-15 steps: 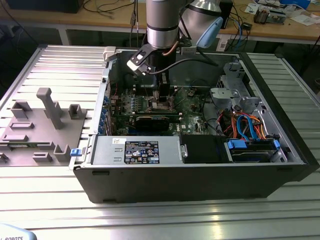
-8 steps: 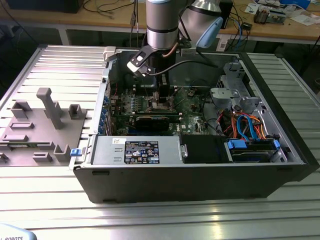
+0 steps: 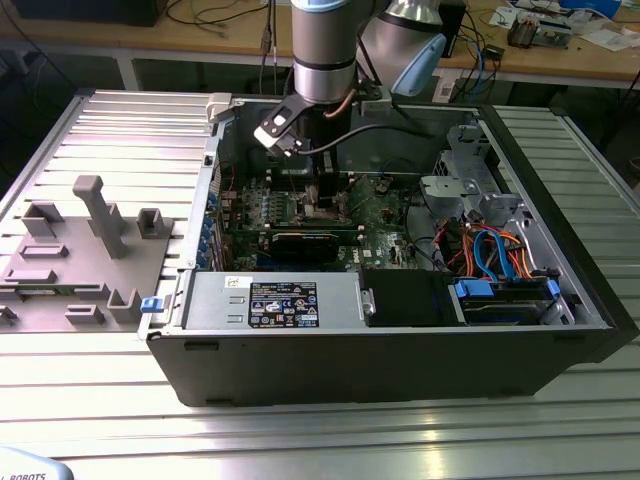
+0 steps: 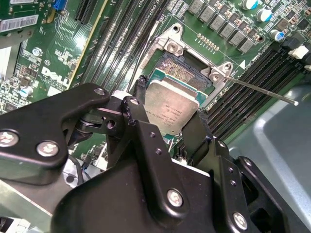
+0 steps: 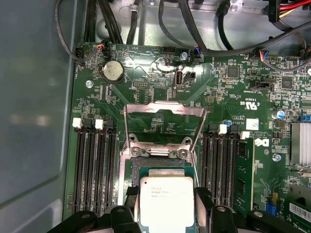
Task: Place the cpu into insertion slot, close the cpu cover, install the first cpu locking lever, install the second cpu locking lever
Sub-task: 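Place the cpu into insertion slot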
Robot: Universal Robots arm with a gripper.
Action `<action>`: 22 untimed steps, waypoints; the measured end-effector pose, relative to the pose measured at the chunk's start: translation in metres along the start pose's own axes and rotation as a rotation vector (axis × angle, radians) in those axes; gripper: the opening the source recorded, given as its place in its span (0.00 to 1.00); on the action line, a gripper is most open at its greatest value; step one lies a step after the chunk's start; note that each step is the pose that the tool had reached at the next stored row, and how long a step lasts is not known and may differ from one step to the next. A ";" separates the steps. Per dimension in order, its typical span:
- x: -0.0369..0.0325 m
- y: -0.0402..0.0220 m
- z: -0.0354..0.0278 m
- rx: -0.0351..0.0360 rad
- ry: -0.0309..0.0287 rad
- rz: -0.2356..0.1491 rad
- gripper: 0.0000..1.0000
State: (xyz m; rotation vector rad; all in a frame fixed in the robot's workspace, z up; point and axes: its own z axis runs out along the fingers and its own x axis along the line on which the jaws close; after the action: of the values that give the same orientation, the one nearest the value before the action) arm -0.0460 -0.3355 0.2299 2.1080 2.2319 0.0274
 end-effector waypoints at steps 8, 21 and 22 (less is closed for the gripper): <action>0.0001 -0.0002 0.0030 0.0000 0.0000 0.000 0.54; 0.0003 -0.0005 0.0075 0.0000 0.0000 0.000 0.54; 0.0003 -0.0005 0.0078 0.0000 0.0001 0.000 0.54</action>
State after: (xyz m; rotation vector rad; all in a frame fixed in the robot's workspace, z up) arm -0.0460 -0.3355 0.2221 2.1080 2.2320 0.0275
